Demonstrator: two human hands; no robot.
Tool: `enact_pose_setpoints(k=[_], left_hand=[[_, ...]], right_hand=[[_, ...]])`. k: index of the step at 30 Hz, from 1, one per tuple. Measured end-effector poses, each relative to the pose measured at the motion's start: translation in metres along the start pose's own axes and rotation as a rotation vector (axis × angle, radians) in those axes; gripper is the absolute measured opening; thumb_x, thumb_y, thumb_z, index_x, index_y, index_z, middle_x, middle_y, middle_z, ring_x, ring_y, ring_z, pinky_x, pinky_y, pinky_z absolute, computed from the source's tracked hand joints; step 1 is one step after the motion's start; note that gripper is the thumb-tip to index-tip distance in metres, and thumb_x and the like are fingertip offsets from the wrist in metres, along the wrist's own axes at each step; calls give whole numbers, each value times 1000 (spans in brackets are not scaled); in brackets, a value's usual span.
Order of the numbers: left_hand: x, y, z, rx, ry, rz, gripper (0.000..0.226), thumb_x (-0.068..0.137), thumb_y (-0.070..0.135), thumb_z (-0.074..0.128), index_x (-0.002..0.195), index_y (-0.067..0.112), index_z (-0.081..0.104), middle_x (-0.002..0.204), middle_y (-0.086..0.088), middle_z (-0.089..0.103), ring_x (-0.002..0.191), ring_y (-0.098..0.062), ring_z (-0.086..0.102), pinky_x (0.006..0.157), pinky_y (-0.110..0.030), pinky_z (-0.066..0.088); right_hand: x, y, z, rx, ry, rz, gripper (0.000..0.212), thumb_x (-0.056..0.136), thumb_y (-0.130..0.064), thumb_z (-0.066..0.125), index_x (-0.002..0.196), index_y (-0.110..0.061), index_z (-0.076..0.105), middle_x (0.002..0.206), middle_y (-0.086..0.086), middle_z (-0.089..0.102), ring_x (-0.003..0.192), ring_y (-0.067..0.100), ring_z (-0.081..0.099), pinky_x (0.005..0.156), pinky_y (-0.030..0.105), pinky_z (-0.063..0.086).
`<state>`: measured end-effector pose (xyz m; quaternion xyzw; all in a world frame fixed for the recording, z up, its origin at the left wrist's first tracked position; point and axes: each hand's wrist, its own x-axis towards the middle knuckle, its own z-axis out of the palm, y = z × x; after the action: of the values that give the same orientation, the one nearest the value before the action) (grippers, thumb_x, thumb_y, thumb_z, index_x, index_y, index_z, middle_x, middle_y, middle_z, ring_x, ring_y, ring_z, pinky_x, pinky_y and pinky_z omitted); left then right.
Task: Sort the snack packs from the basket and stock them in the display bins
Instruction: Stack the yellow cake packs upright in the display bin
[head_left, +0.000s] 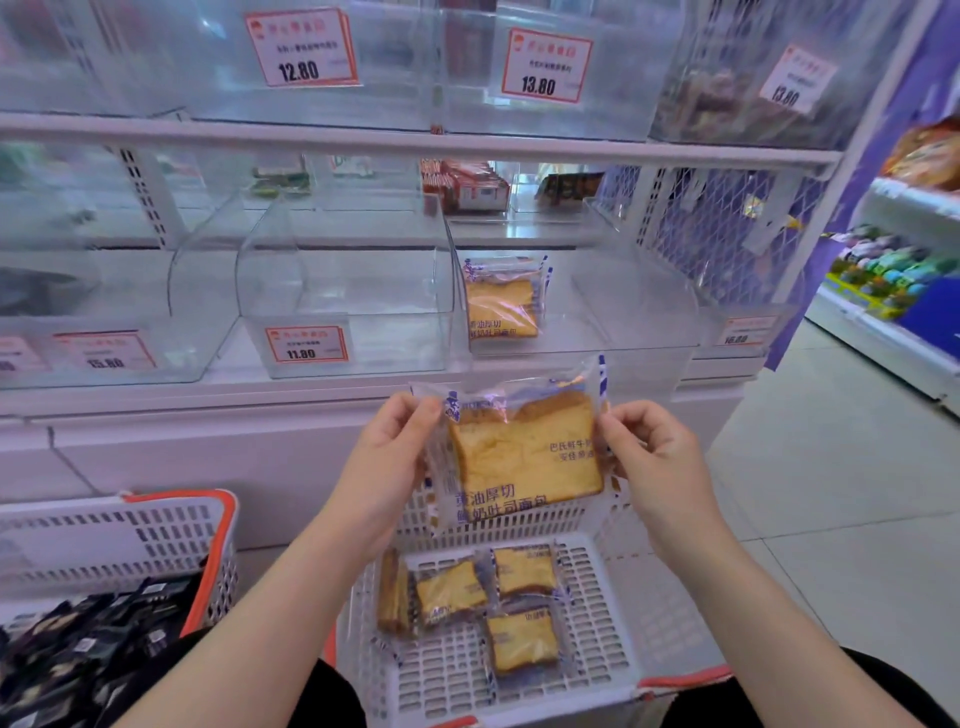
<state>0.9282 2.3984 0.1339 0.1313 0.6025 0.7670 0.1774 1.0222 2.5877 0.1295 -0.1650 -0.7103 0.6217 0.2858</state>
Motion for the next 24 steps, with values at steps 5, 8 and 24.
enact_pose_setpoints(k=[5,8,24], left_hand=[[8,2,-1,-193,17,36,13,72,28,61,72,20,51,70,0,65,61,-16,57,69,-36,41],[13,4,0,-361,54,71,16,73,24,62,57,26,59,63,9,65,49,-5,56,49,-20,46],[76,80,25,-414,-40,342,13,68,20,67,64,24,55,72,1,72,55,-5,64,47,-17,50]], right_hand=[[7,-7,1,8,0,16,23,93,-5,51,72,-15,54,57,-8,64,51,3,57,49,16,46],[6,-7,11,162,48,76,22,94,-7,49,74,-15,54,57,-7,62,52,4,55,49,18,45],[76,-48,14,83,-98,-85,42,78,-8,68,111,-29,53,76,-13,68,67,-3,61,62,12,46]])
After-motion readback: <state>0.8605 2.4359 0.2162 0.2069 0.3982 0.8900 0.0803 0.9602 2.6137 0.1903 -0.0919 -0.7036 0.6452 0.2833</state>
